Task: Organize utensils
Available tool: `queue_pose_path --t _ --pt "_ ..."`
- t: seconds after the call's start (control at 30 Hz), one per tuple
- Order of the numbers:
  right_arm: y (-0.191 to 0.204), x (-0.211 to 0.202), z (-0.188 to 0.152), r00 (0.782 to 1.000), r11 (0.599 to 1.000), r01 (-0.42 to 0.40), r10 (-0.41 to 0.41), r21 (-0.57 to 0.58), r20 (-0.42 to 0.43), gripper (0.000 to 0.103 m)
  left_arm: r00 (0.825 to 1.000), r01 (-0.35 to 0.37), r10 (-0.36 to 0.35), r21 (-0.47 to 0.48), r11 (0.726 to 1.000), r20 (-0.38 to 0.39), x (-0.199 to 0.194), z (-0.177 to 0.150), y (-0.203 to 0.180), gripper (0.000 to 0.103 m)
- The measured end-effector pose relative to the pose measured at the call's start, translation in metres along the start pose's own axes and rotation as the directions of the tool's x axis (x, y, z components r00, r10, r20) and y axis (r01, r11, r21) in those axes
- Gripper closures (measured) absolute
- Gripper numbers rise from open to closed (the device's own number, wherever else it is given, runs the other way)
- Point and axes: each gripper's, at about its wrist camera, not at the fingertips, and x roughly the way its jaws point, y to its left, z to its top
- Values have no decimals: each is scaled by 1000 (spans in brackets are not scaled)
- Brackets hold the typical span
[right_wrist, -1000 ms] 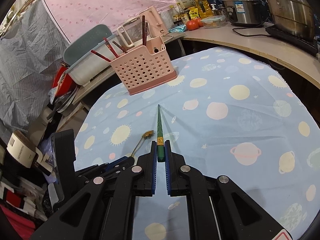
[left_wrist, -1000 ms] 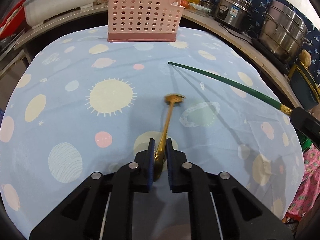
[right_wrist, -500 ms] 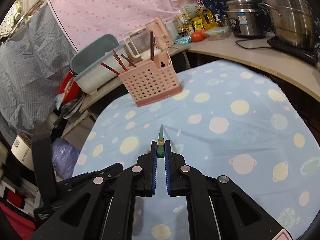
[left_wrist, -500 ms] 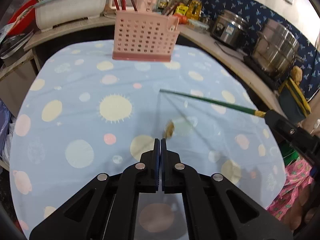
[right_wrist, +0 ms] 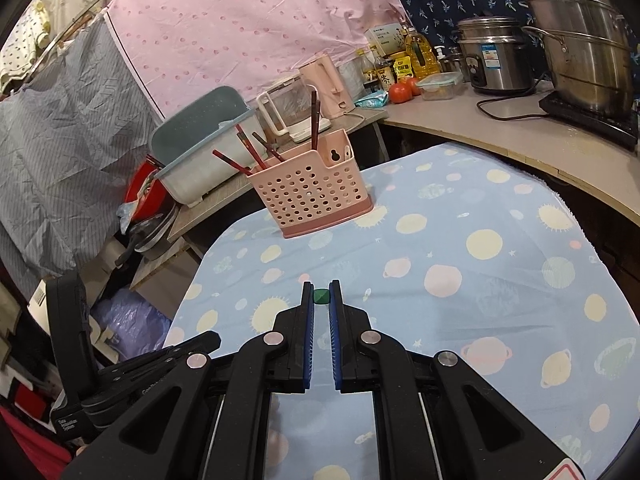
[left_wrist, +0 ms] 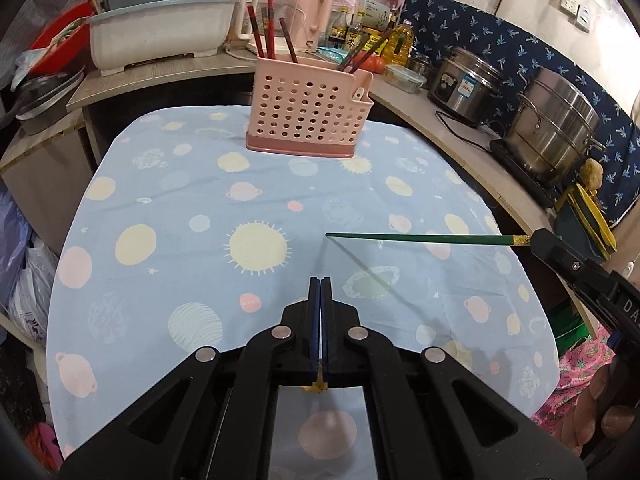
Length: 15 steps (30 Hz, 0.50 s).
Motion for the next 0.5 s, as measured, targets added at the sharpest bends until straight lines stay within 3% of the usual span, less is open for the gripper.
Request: queue_pose_path --t 0.17,0.37,0.4,0.5 --pt "3 -1 2 1000 1000 -3 3 -11 6 95 1000 4 -4 6 1000 4 -7 1 5 103" --pt "0 3 -9 1000 1000 -2 2 -1 -22 95 993 21 -21 5 1000 -118 20 -33 7 99" --pt "0 3 -10 1000 1000 -2 2 -1 -28 95 991 25 -24 5 1000 -133 23 -40 5 93" --pt "1 5 -14 999 1000 0 0 -3 -38 95 989 26 -22 27 999 -143 29 -56 -9 58"
